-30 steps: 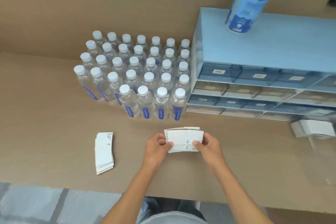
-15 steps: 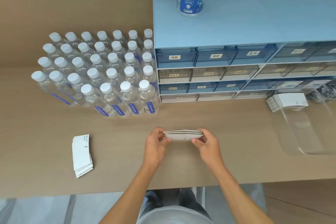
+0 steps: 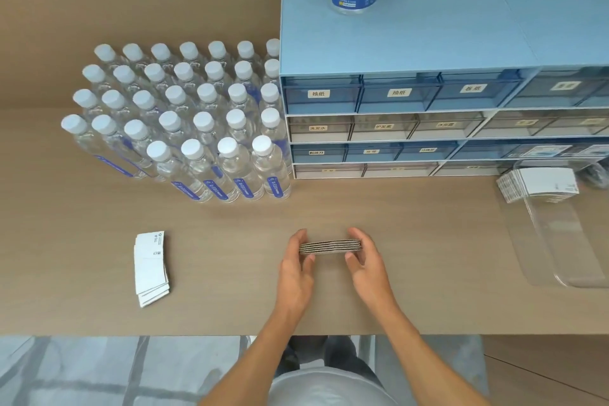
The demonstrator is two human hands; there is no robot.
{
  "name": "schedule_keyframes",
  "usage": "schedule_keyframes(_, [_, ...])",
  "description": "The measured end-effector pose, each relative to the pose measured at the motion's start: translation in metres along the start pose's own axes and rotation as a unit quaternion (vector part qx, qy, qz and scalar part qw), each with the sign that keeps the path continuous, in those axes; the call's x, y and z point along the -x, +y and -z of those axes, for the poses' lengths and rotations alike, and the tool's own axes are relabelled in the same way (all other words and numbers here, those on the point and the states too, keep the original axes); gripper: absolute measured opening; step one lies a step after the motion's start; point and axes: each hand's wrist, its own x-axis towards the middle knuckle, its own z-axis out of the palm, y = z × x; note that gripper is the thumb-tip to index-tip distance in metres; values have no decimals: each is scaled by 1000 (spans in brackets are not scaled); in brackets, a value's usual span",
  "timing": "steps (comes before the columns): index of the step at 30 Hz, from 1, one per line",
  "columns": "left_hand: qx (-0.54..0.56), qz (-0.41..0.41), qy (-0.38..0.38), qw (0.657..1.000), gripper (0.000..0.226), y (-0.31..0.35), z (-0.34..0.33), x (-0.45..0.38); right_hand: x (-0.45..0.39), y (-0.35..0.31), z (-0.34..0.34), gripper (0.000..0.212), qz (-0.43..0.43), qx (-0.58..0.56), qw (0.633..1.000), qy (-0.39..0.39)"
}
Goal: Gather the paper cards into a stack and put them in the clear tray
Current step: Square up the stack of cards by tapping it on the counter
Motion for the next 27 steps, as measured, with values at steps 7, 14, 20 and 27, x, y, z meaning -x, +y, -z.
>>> schedule_keyframes(7, [-2, -23, 21, 1000, 31, -1, -16, 0, -5, -7, -9, 32, -1, -11, 999, 36])
schedule_keyframes(14, [38, 6, 75, 996, 26, -2, -32, -2, -9, -6, -22, 34, 19, 12, 997, 72])
schedule_keyframes(20, [30, 1, 73, 997, 24, -1, -34, -6, -15, -5, -23, 30, 59, 88, 988, 109])
schedule_keyframes(27, [-19, 6, -12, 1000, 34, -7, -21, -8, -18, 1, -18, 28, 68, 128, 986, 77])
